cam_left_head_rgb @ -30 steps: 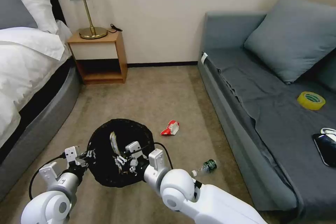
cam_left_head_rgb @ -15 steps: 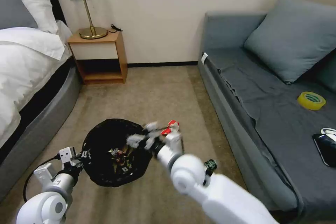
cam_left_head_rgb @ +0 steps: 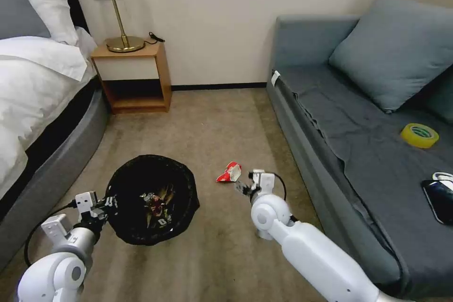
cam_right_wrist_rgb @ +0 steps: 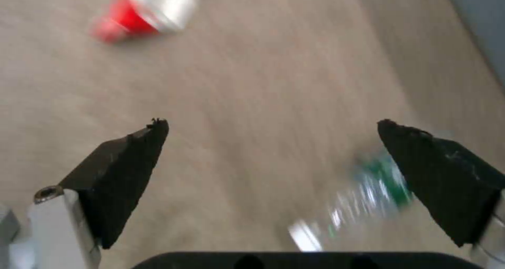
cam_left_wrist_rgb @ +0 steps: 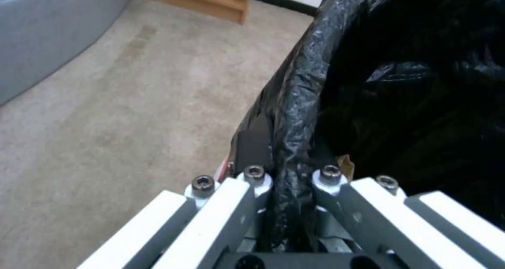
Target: Pick up the trash bin, then pick up the garbage on the floor and place it into the trash bin.
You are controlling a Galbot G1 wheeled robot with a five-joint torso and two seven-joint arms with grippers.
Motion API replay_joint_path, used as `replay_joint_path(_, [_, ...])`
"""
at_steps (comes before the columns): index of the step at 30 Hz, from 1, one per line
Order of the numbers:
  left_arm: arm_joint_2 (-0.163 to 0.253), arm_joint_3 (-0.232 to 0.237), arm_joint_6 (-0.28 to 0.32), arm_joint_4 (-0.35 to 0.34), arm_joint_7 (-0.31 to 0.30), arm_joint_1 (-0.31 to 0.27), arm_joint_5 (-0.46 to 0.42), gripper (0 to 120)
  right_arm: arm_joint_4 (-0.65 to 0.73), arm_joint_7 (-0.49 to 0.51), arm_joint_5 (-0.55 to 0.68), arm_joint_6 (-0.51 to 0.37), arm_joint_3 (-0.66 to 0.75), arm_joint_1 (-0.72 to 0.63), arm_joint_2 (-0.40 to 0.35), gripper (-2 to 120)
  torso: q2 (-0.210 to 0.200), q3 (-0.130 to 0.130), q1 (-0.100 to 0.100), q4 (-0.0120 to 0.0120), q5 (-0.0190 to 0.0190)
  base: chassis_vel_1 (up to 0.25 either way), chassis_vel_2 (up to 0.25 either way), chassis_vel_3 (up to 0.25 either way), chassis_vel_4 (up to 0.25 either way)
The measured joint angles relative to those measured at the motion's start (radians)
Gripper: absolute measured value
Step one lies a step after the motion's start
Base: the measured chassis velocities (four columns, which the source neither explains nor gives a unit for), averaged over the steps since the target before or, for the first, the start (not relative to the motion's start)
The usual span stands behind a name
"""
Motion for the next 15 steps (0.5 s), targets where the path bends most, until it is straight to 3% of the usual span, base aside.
replay_joint_path(4, [0.001,0.016,-0.027,0.033,0.016,-0.008,-0.002,3,-0.113,0.161,0.147,0.013,0.047,0.035,0.059,100,0.000,0.000,0.000,0.0000,-0.0003,0.000,0.000,0.000,0.000])
replay_joint_path(15, [0.019,-0.001,-0.056,0.085,0.033,-0.012,-0.023,3,-0.306,0.197,0.128,0.013,0.143,0.060,0.138,100,0.000,0.000,0.000,0.0001,-0.0004,0.000,0.000,0.000,0.000])
